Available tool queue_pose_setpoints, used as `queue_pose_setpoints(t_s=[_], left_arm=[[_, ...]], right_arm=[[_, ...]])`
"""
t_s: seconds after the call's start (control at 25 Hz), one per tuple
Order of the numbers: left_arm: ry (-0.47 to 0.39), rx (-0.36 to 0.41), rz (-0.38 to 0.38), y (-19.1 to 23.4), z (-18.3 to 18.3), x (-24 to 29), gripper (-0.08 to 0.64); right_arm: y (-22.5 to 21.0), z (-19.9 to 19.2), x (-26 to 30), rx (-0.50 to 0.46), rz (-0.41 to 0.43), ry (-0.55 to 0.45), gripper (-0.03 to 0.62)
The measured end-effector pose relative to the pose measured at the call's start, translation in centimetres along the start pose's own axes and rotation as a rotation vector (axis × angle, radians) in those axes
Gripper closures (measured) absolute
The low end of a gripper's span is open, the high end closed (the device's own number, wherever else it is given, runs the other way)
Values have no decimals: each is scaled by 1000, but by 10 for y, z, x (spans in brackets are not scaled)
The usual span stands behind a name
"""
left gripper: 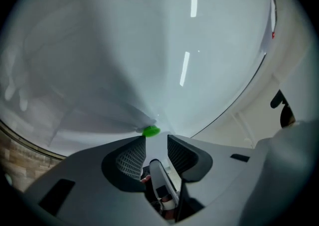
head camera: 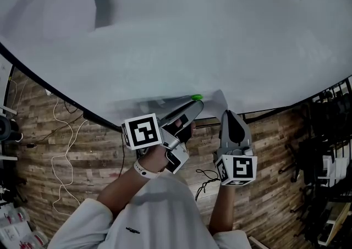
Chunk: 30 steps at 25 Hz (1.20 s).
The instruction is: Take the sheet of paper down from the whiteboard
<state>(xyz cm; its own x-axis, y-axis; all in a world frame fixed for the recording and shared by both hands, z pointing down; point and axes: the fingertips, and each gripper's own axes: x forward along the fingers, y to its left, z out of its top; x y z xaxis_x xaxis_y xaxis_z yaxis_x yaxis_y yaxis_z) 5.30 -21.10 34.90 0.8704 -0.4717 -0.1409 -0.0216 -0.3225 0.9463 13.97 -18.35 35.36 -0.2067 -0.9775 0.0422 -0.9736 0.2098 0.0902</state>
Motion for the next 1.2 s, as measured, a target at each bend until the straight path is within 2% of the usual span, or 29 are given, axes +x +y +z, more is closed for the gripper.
queue_pose_setpoints(t_s=[0.32, 0.6, 0.96, 1.12, 1.2], left_arm=[[-16, -129, 4, 1, -1, 3, 409], [-40, -227, -29, 3, 11, 3, 380], [-40, -224, 5, 5, 9, 4, 380], [-52, -221, 33, 10, 8, 2, 437], [-58, -209, 37, 11, 8, 1, 439]], right_arm=[[-2, 3, -3, -4, 2, -1, 581], [1, 1, 2, -6, 7, 5, 581], [2, 7, -2, -8, 7, -8, 581], [5, 5, -2, -1, 6, -9, 581], [5, 5, -2, 2, 7, -9, 581]])
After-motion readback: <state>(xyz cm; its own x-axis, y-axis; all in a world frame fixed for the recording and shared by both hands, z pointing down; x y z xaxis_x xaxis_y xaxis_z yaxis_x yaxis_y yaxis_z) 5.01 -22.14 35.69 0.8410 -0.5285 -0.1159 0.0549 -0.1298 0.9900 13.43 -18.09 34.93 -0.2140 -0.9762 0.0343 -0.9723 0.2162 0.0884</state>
